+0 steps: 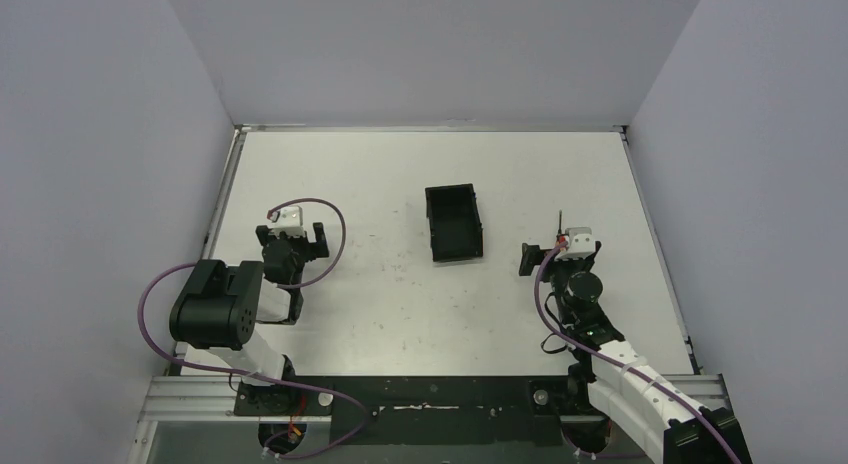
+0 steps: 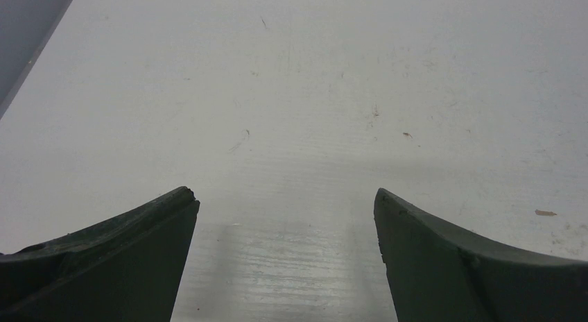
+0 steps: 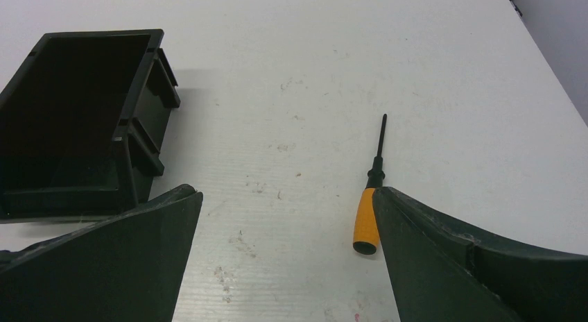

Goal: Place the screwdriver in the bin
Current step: Pick up the screwdriver from the center of the board.

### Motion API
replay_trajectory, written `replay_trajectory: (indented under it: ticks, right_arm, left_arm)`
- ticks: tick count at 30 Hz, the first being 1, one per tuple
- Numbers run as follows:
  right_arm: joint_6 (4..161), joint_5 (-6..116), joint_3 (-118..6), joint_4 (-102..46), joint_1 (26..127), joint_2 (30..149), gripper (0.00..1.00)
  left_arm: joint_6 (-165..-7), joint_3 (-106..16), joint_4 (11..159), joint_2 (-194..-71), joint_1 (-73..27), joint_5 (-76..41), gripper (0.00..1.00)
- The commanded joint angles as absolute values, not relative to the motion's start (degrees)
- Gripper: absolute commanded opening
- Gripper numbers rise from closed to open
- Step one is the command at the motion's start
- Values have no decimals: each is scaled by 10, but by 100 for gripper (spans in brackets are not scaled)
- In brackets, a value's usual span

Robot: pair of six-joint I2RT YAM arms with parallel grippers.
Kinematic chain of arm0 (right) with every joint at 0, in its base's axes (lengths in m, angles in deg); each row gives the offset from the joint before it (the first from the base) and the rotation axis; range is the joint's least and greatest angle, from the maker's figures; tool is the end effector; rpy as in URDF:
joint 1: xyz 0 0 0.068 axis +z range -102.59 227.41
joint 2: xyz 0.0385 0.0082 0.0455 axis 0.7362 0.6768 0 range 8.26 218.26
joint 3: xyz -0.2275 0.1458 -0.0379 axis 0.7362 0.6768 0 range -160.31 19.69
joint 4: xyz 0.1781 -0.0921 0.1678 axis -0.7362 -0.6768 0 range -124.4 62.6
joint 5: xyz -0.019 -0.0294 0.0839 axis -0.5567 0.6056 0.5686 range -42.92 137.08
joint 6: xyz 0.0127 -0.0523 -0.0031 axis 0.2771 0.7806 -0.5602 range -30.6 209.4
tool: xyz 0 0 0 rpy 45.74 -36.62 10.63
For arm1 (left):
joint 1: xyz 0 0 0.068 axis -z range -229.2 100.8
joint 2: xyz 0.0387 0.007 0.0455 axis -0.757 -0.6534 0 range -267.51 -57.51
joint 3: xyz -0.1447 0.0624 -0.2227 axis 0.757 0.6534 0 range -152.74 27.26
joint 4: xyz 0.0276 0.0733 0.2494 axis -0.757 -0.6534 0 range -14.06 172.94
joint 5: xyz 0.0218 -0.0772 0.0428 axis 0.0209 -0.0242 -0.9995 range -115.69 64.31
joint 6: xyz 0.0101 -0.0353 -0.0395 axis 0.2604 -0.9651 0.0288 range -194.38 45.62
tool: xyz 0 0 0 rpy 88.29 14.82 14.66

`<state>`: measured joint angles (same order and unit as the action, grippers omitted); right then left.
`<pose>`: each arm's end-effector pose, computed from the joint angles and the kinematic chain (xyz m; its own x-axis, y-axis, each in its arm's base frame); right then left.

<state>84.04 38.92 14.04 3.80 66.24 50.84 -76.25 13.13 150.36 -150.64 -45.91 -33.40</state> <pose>0.1589 0.0489 0.1819 -0.1115 0.0598 -0.9920 -0.1761 0.9812 0.0790 0.2469 -0.0095 0.1261 -0.1978 -0.0210 -0.9800 -0.0809 0.9967 -0.0051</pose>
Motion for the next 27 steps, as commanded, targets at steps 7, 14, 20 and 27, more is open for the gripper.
replay_trajectory:
  ticks: [7,14,20,27]
  right_arm:
    - [833,380,128,65,665,489,100]
    - [833,376,120,60,665,504,100]
    - [818,364,98,26,665,498,100]
    - [799,313,-18,-112,665,507,100]
  left_arm:
    - [-762,128,1525,-1498,-459,-337,97]
    - [-762,128,1525,-1498,-459,-336,97]
    - [-762,128,1525,-1498,-459,-336,97]
    - [-762,128,1525,-1498,-459,-337,97]
